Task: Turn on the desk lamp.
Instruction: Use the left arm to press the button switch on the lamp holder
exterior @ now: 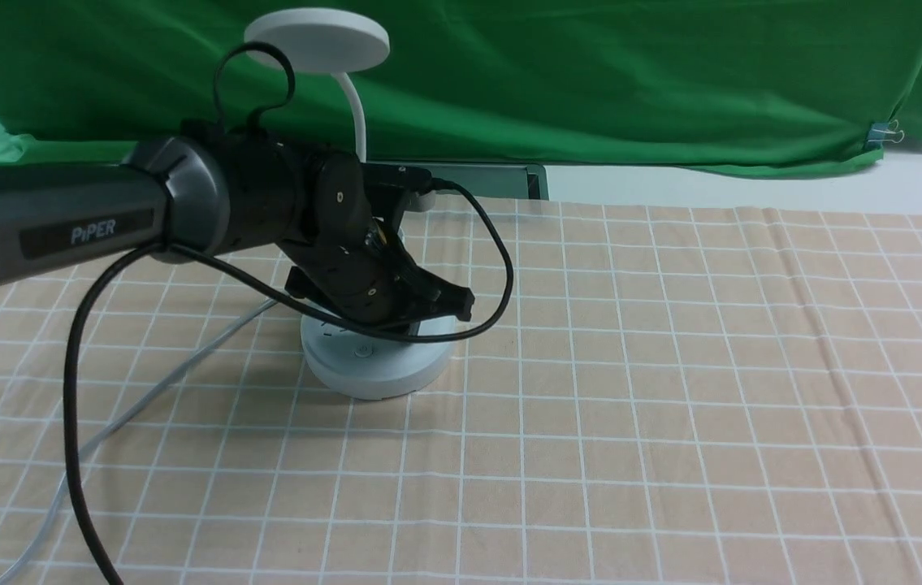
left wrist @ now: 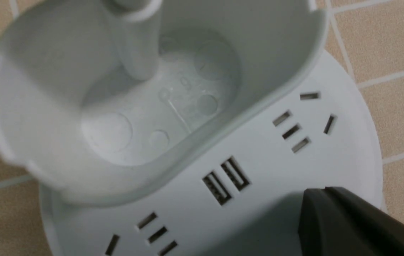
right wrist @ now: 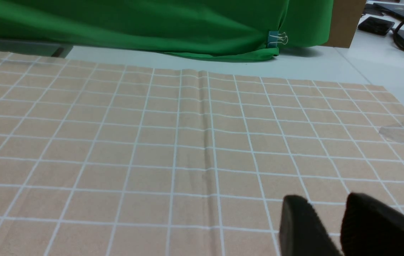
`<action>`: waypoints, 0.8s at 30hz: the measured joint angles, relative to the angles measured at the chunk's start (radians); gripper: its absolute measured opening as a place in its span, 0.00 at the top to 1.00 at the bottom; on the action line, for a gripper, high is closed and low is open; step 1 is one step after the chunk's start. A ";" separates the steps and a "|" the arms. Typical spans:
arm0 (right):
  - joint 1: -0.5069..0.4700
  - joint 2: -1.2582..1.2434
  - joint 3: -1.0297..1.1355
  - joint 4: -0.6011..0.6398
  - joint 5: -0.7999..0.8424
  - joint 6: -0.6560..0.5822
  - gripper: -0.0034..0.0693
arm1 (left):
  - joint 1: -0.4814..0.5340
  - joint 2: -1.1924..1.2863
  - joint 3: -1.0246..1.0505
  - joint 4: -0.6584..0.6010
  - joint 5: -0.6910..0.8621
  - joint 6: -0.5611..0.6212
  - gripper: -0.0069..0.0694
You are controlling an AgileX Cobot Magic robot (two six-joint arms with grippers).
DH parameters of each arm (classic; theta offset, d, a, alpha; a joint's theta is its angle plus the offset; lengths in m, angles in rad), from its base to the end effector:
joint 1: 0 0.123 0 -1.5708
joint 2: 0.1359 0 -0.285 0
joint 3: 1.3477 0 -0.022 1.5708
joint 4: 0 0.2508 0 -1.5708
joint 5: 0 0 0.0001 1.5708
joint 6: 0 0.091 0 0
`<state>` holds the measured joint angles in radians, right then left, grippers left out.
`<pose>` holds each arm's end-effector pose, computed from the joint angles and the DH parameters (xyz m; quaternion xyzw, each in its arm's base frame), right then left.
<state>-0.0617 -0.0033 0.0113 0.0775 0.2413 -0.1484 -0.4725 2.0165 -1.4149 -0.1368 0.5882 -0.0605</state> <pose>0.0556 -0.0017 0.1877 -0.0103 0.7617 -0.0366 0.6468 0.3770 -0.2005 0.1761 0.1530 0.9594 -0.1093 0.2101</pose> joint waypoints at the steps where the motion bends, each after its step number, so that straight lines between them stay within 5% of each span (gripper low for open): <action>1: 0.000 0.000 0.000 0.000 0.000 0.000 0.62 | 0.000 0.001 0.000 0.003 0.001 -0.003 0.91; 24: 0.000 0.000 0.000 0.000 0.000 0.000 0.62 | -0.001 -0.053 0.012 0.024 0.041 -0.039 0.91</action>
<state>-0.0617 -0.0033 0.0113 0.0775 0.2413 -0.1484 -0.4734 1.9636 -1.4031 -0.1130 0.6297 -0.0994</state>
